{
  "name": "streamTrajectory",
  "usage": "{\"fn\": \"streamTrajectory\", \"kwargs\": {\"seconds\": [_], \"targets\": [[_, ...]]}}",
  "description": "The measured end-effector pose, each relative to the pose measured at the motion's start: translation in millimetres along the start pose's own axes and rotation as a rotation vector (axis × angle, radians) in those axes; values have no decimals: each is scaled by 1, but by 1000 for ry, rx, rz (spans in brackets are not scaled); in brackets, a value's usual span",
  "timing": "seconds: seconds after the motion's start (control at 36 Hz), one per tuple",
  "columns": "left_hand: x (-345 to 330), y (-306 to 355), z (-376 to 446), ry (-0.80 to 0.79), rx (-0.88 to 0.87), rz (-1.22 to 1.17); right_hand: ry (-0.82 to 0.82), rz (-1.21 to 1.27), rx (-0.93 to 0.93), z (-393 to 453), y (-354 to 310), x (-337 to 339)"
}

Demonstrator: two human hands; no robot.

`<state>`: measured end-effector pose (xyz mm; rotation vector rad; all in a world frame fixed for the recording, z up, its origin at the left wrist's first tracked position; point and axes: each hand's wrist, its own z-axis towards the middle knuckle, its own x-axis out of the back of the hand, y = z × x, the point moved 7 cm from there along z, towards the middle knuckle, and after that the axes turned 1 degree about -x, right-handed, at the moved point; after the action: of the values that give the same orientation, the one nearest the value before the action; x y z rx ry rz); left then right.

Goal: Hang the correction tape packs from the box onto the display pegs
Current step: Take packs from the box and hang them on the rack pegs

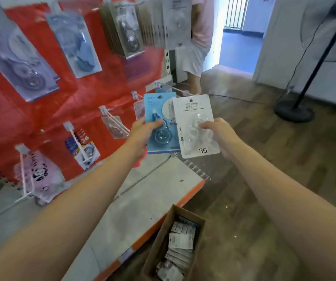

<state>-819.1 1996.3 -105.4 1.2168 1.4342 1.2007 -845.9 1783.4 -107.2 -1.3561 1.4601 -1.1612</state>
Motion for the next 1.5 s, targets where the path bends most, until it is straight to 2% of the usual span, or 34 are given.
{"fn": "streamTrajectory", "kwargs": {"seconds": [0.14, 0.44, 0.64, 0.83, 1.08, 1.31, 1.5], "targets": [[-31, 45, 4, 34, -39, -113, -47, 4, 116, 24, -51, 30], [-84, 109, 12, 299, -123, -128, -249, -97, 265, 78, -153, 72], [-76, 119, 35, 399, -138, -83, -339, -130, 244, 129, -163, 47], [-65, 130, 80, 410, -165, -125, -363, -113, 280, 186, -183, 26], [-75, 145, 115, 426, -180, -107, -307, -30, 324, 242, -219, 18], [-87, 156, 137, 463, -221, -100, -442, 99, 349, 273, -234, 5], [-94, 155, 158, 551, -224, -146, -517, 49, 350, 297, -223, 11]]}}
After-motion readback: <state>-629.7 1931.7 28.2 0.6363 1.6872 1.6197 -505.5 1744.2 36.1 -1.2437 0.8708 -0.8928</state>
